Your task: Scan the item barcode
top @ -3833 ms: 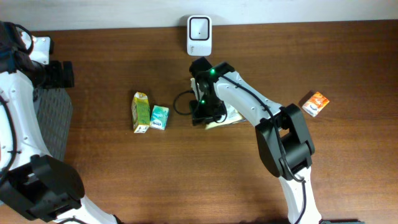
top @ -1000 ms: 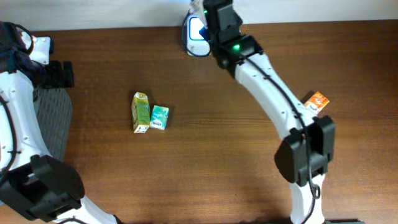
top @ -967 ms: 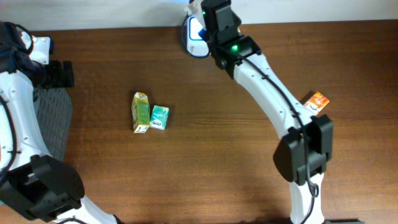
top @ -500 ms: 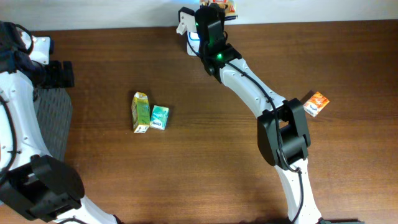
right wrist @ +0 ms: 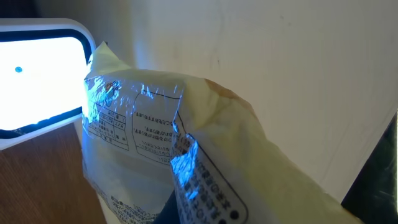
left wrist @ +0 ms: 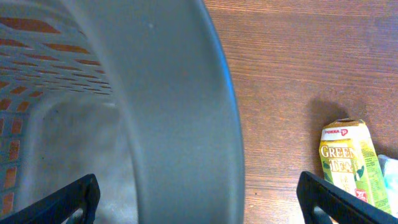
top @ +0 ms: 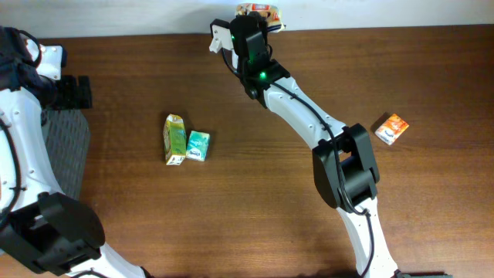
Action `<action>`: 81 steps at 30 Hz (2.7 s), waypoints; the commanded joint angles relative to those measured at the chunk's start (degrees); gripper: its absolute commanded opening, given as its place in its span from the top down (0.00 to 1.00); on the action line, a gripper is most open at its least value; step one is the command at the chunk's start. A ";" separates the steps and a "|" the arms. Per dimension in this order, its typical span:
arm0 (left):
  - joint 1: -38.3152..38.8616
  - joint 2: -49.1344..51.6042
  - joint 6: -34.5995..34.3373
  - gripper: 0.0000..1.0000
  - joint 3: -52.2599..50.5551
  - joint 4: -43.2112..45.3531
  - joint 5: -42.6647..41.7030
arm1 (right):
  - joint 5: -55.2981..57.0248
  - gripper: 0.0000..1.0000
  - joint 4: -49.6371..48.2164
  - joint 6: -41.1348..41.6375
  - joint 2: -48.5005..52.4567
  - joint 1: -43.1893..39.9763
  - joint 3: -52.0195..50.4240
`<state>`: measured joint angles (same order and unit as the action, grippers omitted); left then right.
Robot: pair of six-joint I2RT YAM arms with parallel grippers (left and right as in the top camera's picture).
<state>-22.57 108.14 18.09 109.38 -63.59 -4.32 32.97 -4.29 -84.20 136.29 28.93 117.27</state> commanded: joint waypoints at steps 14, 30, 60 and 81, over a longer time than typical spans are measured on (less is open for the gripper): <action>-0.11 0.17 0.87 0.01 -0.22 -0.11 -0.44 | 4.33 0.96 1.84 14.01 -9.05 0.31 1.25; -0.11 0.17 0.87 0.01 -0.22 -0.11 -0.44 | -64.00 0.96 77.18 76.35 -30.99 -46.95 -0.92; -0.11 0.17 0.87 0.01 -0.22 -0.11 -0.44 | -70.14 0.00 82.58 86.20 -13.09 -29.46 13.64; -0.15 0.17 0.87 0.01 -0.22 -0.11 -0.44 | -55.65 0.83 27.63 98.20 -6.97 9.38 -20.20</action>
<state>-22.57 108.14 18.09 109.38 -63.59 -4.32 -22.11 21.63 13.56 128.25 38.44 97.47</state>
